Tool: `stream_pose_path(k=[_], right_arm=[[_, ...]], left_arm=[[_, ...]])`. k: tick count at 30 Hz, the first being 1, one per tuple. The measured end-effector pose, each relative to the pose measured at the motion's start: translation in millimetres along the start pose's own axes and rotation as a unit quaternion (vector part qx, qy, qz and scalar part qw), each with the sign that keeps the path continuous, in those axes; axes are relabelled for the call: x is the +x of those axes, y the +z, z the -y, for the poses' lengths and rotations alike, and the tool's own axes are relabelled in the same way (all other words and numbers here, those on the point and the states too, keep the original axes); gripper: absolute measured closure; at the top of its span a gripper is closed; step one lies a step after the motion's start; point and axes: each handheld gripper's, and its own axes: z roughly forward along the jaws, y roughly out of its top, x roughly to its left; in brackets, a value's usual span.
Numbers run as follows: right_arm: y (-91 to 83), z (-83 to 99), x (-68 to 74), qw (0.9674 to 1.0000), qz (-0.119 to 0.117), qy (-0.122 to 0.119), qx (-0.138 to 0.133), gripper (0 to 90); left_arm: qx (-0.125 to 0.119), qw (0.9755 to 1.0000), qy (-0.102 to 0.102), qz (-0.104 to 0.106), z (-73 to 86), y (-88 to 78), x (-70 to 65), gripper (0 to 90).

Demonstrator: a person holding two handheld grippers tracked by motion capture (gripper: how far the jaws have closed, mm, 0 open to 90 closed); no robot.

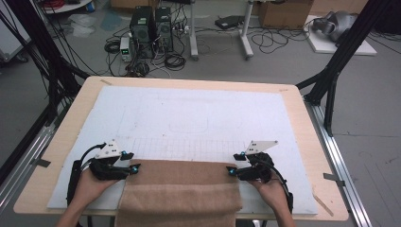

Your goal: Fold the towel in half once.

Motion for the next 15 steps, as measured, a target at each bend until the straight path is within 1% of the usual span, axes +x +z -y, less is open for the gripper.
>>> stream_pose_path(k=[2, 4, 6, 8, 10, 11, 13, 14, 15], right_arm=[[3.8, 1.6, -1.4, 0.9999, -0.009, 0.004, 0.01, 38.7], [6.8, 2.7, -1.8, 0.9997, -0.011, 0.005, 0.019, 39.5], [9.5, 3.2, -1.9, 0.9995, -0.018, 0.004, 0.027, 44.1], [11.6, 2.7, -1.0, 0.9993, -0.024, 0.002, 0.03, 49.0], [13.2, 1.3, 0.9, 0.999, -0.029, -0.001, 0.034, 55.5], [13.7, 0.4, 1.6, 0.9989, -0.031, -0.004, 0.036, 60.3], [13.7, -1.8, 3.0, 0.9981, -0.044, -0.008, 0.042, 72.4], [13.6, -2.8, 4.4, 0.9979, -0.046, -0.016, 0.043, 81.0], [12.4, -4.4, 6.8, 0.9973, -0.045, -0.035, 0.046, 82.6]], left_arm=[[0.005, 0.9999, 0.005, 0.011, 0.6, 2.1, -0.1, 49.7], [0.008, 0.9999, 0.001, 0.012, 0.9, 3.6, 0.2, 50.6], [0.012, 0.9998, 0.001, 0.017, 1.2, 4.3, 1.4, 55.7], [0.013, 0.9997, -0.003, 0.019, 1.3, 5.0, 2.3, 61.4], [0.013, 0.9998, -0.005, 0.017, 1.1, 5.1, 2.9, 65.3], [0.013, 0.9997, -0.006, 0.018, 1.1, 5.0, 3.2, 67.2], [0.009, 0.9998, -0.007, 0.018, 0.7, 4.4, 2.7, 73.6], [0.007, 0.9998, -0.003, 0.018, 0.1, 3.6, 2.0, 78.1], [0.008, 0.9998, 0.0, 0.018, -0.5, 3.3, 1.1, 81.5]])
